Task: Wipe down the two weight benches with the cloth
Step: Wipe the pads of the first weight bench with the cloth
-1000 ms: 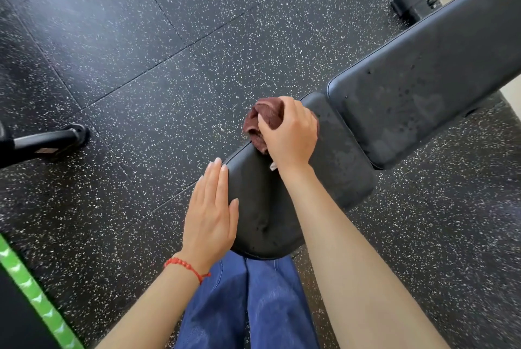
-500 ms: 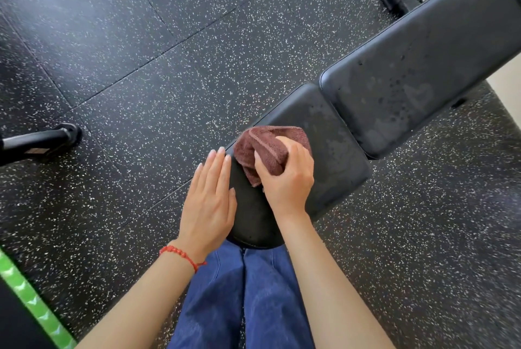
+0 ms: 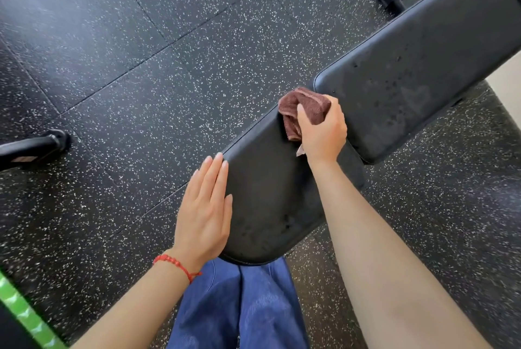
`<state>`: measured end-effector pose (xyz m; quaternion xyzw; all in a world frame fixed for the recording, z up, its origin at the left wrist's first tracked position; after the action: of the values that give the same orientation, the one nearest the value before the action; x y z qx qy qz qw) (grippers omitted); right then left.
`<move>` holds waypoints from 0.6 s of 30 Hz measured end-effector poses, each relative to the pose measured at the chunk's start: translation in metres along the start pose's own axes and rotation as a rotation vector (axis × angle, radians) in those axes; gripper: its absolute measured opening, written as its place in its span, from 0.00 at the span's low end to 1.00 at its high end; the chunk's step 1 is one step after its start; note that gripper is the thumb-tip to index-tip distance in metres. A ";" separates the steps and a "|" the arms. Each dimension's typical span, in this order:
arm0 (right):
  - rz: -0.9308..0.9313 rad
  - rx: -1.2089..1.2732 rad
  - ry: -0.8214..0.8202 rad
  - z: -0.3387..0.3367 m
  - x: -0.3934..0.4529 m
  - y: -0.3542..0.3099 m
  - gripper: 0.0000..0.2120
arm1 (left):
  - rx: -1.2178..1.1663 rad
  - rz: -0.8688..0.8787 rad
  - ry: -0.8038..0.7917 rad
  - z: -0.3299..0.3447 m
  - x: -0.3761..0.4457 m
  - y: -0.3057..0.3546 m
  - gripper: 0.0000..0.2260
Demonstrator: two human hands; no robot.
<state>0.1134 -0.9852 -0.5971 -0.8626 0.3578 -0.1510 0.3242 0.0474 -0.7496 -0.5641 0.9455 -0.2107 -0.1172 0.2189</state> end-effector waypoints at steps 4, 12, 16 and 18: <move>0.007 0.032 -0.054 -0.011 -0.013 -0.005 0.18 | -0.017 0.012 -0.001 0.000 -0.001 0.001 0.22; -0.109 0.063 -0.061 -0.052 -0.129 -0.015 0.14 | -0.102 0.020 0.029 0.000 0.000 -0.004 0.21; -0.190 0.043 -0.036 -0.064 -0.178 -0.013 0.15 | -0.100 0.029 0.034 -0.001 0.001 -0.003 0.21; -0.243 0.061 -0.029 -0.067 -0.196 -0.010 0.16 | -0.084 0.029 0.022 -0.001 0.000 -0.003 0.22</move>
<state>-0.0520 -0.8700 -0.5460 -0.8914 0.2412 -0.1875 0.3346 0.0489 -0.7472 -0.5650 0.9336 -0.2166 -0.1124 0.2623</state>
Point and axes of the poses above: each hand's wrist, its own x-axis towards the middle knuckle, its own z-axis out of the palm, y = z × x, the point moved 4 cm from there along x, towards the middle knuckle, and after that the axes turned 1 degree about -x, right-handed, at the moved point
